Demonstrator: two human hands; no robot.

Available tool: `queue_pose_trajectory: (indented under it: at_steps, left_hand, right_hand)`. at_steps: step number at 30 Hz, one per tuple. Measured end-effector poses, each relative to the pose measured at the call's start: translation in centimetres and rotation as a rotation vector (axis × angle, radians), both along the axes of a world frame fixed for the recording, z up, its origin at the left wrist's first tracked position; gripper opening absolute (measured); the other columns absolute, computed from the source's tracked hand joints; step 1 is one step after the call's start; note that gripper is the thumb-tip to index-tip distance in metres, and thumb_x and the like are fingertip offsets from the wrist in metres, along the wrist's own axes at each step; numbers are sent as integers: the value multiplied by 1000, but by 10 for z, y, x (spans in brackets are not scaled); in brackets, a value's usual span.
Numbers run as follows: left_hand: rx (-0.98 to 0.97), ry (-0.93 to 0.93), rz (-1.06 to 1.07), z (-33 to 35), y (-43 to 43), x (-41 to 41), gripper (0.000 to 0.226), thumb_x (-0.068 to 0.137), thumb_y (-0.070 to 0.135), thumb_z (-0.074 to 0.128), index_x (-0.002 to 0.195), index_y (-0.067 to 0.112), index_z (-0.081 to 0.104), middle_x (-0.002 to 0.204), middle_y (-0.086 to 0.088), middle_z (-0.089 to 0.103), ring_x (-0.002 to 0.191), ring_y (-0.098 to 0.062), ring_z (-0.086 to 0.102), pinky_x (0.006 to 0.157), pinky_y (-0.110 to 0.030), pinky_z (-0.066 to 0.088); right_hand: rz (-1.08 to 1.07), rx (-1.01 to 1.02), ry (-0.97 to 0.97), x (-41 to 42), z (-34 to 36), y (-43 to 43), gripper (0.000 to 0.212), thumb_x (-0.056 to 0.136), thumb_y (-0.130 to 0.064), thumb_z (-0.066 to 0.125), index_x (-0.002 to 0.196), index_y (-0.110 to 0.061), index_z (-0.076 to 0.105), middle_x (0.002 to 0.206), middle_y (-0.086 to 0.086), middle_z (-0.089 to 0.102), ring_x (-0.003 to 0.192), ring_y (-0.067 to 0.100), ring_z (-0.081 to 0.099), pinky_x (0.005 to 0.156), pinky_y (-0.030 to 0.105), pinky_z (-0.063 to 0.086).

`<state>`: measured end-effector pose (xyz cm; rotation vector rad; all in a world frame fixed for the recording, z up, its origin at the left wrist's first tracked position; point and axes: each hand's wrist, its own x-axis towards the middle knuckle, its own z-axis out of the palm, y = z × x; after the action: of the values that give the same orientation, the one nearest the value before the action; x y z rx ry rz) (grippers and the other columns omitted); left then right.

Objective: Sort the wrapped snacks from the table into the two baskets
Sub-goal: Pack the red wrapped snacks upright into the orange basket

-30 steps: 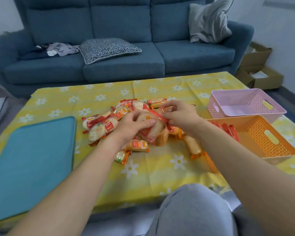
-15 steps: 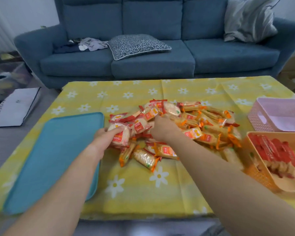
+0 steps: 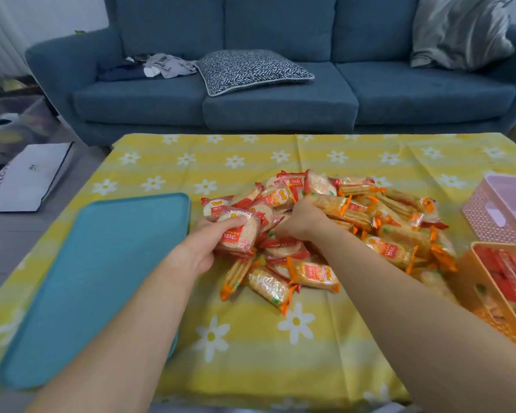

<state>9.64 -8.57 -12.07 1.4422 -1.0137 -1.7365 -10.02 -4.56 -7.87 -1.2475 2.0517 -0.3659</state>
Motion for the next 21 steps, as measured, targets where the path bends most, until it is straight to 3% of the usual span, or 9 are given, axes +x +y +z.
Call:
queue_pose_trajectory:
  at_steps: [2,3,5,6,9,11,16,19,21]
  left_hand:
    - [-13,-7,16,0,-2,-4,127,22,40,102,135,14,52,110,-11,75,94,-28,76,83,-44,61]
    - [-31,-15,37,1,-4,-5,128,21,39,102,135,16,49,112,-11,74,94,-28,75,83,-46,61]
    - [-62,-36,43,5,-5,-8,121,28,38,98,134,17,46,114,-12,71,94,-29,75,84,-50,61]
    - [-62,-42,22,7,-4,-11,117,32,37,97,135,17,46,114,-12,71,94,-29,75,84,-49,61]
    - [-100,-47,-35,12,2,-18,88,60,25,94,135,26,48,118,-8,68,98,-30,72,84,-46,60]
    - [-120,-34,-86,14,3,-21,64,73,20,88,128,28,56,116,-9,71,98,-30,73,82,-44,60]
    - [-143,42,-84,26,19,-27,44,79,17,82,119,23,64,104,-8,77,86,-24,75,66,-37,59]
    - [-142,121,-63,40,33,-36,42,82,17,79,121,20,64,95,-6,78,79,-23,74,61,-37,58]
    - [-146,172,-80,52,46,-49,40,82,18,78,120,17,65,97,-9,76,77,-24,73,56,-36,58]
  right_hand:
    - [15,18,-24,1,0,0,25,81,-18,78,88,-6,57,72,6,55,61,17,53,55,30,45]
    - [11,12,-58,1,-2,-1,36,81,-17,78,107,-1,57,80,8,59,68,18,57,60,31,49]
    - [-17,-18,-152,-1,-4,-3,83,82,-11,81,147,4,32,105,11,61,90,23,63,76,35,56]
    - [-33,-52,-191,-1,-4,-2,92,81,-8,81,153,0,24,111,10,59,96,23,62,82,37,57]
    - [-63,-132,-294,-2,-9,2,86,79,-1,80,151,-9,32,125,12,57,107,27,63,87,41,58]
    - [-69,-178,-368,-5,-13,7,79,79,4,77,146,-14,40,125,14,59,108,31,65,79,38,59]
    - [-33,-291,-488,-11,-3,23,70,82,15,60,140,-24,51,120,11,64,99,35,70,80,55,60]
    - [-21,-346,-516,-17,15,38,68,87,14,51,142,-27,52,113,5,64,80,29,69,64,41,60]
    - [-60,-391,-492,-28,29,51,61,91,9,48,141,-27,55,108,0,64,72,23,61,55,33,49]
